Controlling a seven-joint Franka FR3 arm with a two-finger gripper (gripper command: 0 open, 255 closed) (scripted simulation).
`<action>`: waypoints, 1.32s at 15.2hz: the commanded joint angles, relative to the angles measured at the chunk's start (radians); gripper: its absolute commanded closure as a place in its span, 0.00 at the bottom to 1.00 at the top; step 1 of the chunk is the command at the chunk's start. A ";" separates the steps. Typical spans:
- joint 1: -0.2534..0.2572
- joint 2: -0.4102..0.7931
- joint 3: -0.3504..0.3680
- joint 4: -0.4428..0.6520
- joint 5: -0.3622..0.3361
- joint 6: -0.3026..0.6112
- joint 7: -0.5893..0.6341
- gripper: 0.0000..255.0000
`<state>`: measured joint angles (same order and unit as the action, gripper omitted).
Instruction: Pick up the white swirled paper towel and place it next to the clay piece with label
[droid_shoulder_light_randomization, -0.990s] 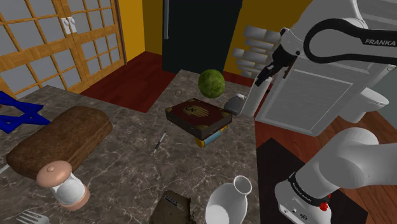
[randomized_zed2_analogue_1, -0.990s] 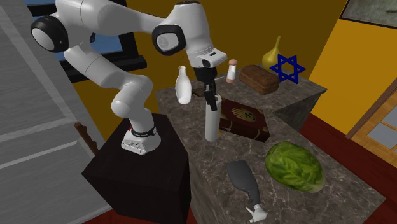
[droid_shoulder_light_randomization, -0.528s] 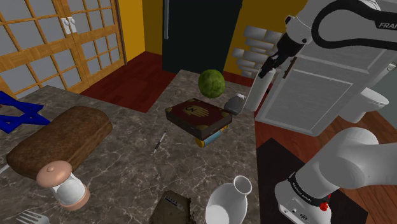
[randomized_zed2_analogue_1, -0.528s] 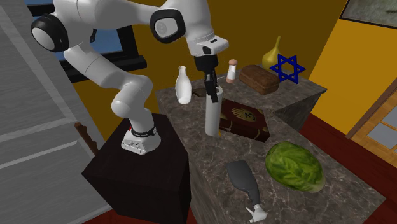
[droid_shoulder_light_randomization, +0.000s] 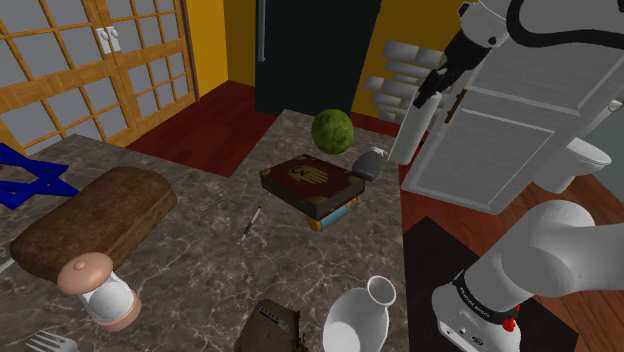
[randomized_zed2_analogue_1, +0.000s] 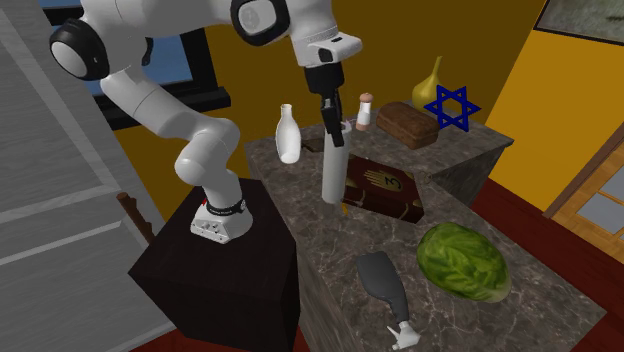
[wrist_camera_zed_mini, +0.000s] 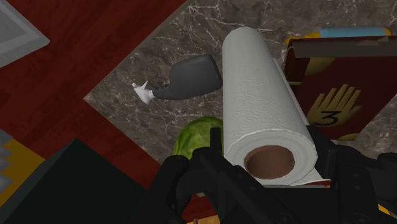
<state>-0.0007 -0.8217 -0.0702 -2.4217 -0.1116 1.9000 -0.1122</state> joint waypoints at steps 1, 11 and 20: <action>0.001 0.008 0.003 0.036 0.003 -0.028 0.000 1.00; 0.004 0.053 0.008 0.200 0.010 -0.147 -0.008 1.00; 0.030 0.029 0.117 0.195 0.054 -0.175 0.104 1.00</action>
<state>0.0253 -0.7846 0.0297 -2.2150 -0.0647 1.7228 -0.0281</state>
